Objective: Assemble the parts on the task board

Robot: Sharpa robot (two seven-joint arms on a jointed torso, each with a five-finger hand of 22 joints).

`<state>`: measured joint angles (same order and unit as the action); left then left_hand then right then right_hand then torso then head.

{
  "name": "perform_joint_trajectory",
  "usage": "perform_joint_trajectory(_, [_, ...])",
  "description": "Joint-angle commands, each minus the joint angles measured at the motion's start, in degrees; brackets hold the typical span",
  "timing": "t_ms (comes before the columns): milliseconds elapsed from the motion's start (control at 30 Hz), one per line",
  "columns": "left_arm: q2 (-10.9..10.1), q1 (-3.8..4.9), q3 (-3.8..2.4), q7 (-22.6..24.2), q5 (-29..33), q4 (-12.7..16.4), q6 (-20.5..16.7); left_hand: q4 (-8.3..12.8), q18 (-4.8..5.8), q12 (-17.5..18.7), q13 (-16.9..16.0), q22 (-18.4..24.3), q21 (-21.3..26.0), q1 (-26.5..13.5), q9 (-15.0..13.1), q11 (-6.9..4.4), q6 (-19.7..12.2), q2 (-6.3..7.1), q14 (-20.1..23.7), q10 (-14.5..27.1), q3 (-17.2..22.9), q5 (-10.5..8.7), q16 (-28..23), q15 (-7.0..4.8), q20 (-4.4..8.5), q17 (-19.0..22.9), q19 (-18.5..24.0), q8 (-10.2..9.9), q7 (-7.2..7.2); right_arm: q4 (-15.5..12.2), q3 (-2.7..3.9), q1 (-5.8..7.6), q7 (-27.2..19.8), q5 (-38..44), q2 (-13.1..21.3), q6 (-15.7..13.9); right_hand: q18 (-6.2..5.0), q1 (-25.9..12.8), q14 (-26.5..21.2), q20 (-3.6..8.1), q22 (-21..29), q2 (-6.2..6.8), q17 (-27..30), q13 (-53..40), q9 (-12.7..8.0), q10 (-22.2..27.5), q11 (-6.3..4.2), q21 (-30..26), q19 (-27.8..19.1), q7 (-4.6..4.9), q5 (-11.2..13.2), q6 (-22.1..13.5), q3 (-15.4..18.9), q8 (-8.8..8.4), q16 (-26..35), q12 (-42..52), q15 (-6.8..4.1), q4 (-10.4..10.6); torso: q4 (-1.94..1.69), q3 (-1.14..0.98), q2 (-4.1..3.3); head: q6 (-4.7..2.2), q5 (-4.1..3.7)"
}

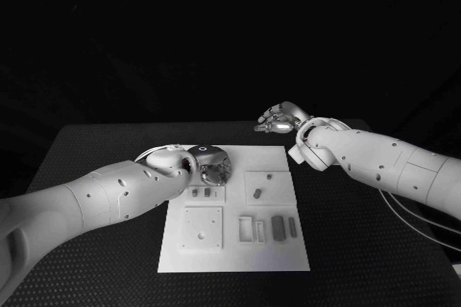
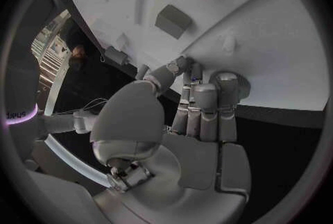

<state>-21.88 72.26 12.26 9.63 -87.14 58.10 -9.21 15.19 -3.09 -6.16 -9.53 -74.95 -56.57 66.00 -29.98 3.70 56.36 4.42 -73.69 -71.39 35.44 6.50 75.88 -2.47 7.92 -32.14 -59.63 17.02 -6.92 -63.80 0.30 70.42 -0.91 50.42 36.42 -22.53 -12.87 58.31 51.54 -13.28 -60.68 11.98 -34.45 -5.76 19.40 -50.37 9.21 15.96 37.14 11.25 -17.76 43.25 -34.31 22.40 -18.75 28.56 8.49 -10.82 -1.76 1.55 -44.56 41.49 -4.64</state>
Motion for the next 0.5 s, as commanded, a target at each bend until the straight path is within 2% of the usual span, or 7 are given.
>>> perform_joint_trajectory(33, [0.0, -1.27, 0.86, -1.3, -3.1, 0.0, 5.2, 0.4, -5.73, 0.2, -0.1, -0.9, -0.3, 0.2, 0.1, -0.07, 0.6, -0.69, 0.0, -0.5, 0.1, 0.46, 0.2, -0.41, 0.34, 0.1, 0.2, 0.3, 0.05, -0.1, 0.02, -0.02, -0.6, 0.2, 0.0, 0.6, -0.42, 0.1, -0.5, -0.07, -0.1, 0.31, 0.1, 0.1, -0.1, 0.1, 0.16, -0.3, -0.3, 0.69, -0.2, -0.2, 0.3, 0.26, 0.1, -0.2, -0.13, 0.0, 0.02, 0.02, -0.03, -0.05, 0.01])
perform_joint_trajectory(100, [0.1, -1.33, 0.87, -1.6, -3.2, 0.0, 4.6, 0.6, -5.68, 0.1, -0.1, -0.9, -0.4, 0.3, 0.1, -0.19, 0.9, -1.05, -0.1, -1.1, 0.3, 1.81, 0.3, -0.52, 0.43, 0.1, 0.2, 0.5, 0.14, -0.1, 0.03, -0.02, -0.6, 0.2, 0.0, 0.5, -0.42, 0.1, -0.5, -0.07, -0.1, 0.31, 0.1, 0.1, -0.1, 0.1, 0.16, -0.3, -0.3, 0.69, -0.2, -0.2, 0.3, 0.26, 0.1, -0.2, -0.13, 0.0, 0.03, 0.03, -0.04, -0.06, 0.03])
perform_joint_trajectory(167, [0.0, -1.37, 0.87, -1.6, -3.3, -0.1, 3.6, 0.7, -5.65, -0.1, -0.2, -0.9, -0.5, 0.4, 0.1, -0.33, 1.3, -1.40, -0.1, -1.7, 0.5, 2.28, 0.3, -0.66, 0.50, 0.2, 0.1, 0.6, 0.27, -0.1, 0.03, -0.02, -0.6, 0.2, 0.0, 0.5, -0.43, 0.1, -0.5, -0.08, -0.1, 0.31, 0.1, 0.1, -0.1, 0.1, 0.16, -0.3, -0.3, 0.69, -0.2, -0.2, 0.3, 0.26, 0.1, -0.2, -0.13, 0.0, -0.02, 0.05, -0.04, -0.13, 0.07])
perform_joint_trajectory(300, [-0.2, -1.50, 0.85, -1.6, -3.0, 0.0, 0.9, 0.8, -5.65, -0.1, -0.2, -0.9, -0.5, 0.4, 0.1, -0.34, 1.4, -1.42, -0.1, -1.7, 0.5, 2.31, 0.3, -0.68, 0.51, 0.2, 0.1, 0.7, 0.28, -0.2, 0.03, -0.01, -0.6, 0.2, 0.0, 0.5, -0.43, 0.1, -0.5, -0.08, -0.1, 0.31, 0.1, 0.1, -0.1, 0.1, 0.16, -0.3, -0.3, 0.69, -0.2, -0.2, 0.3, 0.26, 0.1, -0.2, -0.13, 0.0, -0.05, 0.05, -0.01, -0.23, 0.10])
perform_joint_trajectory(500, [-0.7, -1.51, 0.82, -1.9, -1.5, 0.6, -2.4, 0.7, -5.62, -0.6, -0.5, -0.9, -0.8, 0.3, -0.1, -0.94, 2.4, -2.05, -0.1, -3.2, 0.7, 3.01, 0.4, -1.26, 0.75, 0.3, -0.3, 1.2, 0.69, -0.1, 0.03, -0.01, -0.7, 0.2, 0.2, 0.5, -0.43, 0.1, -0.5, -0.08, -0.1, 0.31, 0.1, 0.1, -0.1, 0.1, 0.16, -0.3, -0.3, 0.69, -0.2, -0.2, 0.3, 0.27, 0.1, -0.2, -0.13, 0.0, -0.06, 0.10, -0.01, -0.38, 0.18])
